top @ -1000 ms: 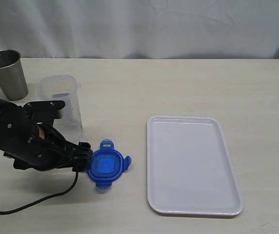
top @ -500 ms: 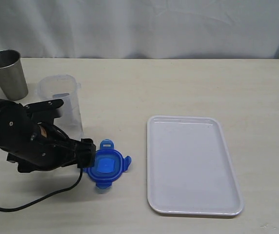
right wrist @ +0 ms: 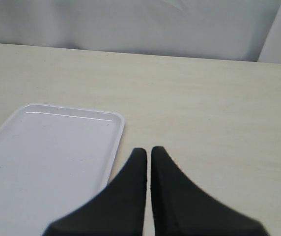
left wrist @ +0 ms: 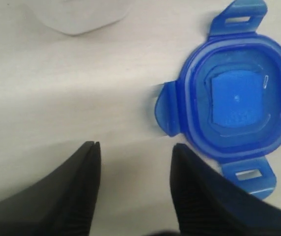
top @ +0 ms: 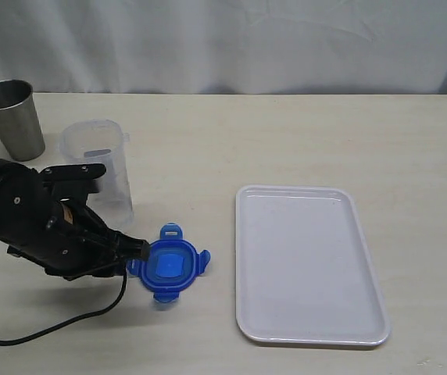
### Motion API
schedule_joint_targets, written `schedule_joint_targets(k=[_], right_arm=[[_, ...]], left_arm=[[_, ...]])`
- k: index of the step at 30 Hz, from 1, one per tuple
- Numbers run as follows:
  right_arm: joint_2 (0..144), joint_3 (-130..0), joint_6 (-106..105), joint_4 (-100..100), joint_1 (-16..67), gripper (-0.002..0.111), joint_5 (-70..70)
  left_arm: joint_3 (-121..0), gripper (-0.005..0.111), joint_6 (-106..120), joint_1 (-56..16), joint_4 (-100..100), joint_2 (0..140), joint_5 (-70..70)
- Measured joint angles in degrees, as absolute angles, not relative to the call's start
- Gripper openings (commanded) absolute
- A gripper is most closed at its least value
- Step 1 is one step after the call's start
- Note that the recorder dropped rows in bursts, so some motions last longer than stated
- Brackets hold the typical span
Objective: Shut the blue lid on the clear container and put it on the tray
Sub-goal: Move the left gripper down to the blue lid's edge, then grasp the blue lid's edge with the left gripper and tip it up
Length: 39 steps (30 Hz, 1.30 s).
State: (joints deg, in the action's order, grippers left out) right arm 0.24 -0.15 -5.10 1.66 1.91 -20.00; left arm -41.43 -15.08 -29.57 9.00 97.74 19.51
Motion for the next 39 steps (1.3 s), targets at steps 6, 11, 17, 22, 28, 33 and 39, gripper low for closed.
schedule_joint_targets(k=[6,11,17,22,28,33,39], right_arm=[[0.24,-0.15,-5.1,1.66,1.91,0.004,-20.0],[0.24,-0.15,-5.1,1.66,1.91,0.004,-20.0],[0.24,-0.15,-5.1,1.66,1.91,0.004,-20.0],[0.24,-0.15,-5.1,1.66,1.91,0.004,-20.0],[0.24,-0.15,-5.1,1.66,1.91,0.004,-20.0],[0.24,-0.15,-5.1,1.66,1.91,0.004,-20.0],[0.24,-0.15,-5.1,1.66,1.91,0.004,-20.0]], left_arm=[[-41.43,0.048,-14.38,-29.57,11.05,97.74,17.6],[-41.43,0.048,-13.22,-29.57,13.39,98.38,15.87],[-41.43,0.048,-12.62,-29.57,13.92,102.61,14.15],[-41.43,0.048,-12.27,-29.57,13.92,103.52,11.86],[-41.43,0.048,-12.14,-30.39,14.04,103.52,11.41],[-41.43,0.047,-12.14,-35.02,14.04,103.52,7.0],[-41.43,0.034,-12.03,-36.59,14.04,103.52,4.89]])
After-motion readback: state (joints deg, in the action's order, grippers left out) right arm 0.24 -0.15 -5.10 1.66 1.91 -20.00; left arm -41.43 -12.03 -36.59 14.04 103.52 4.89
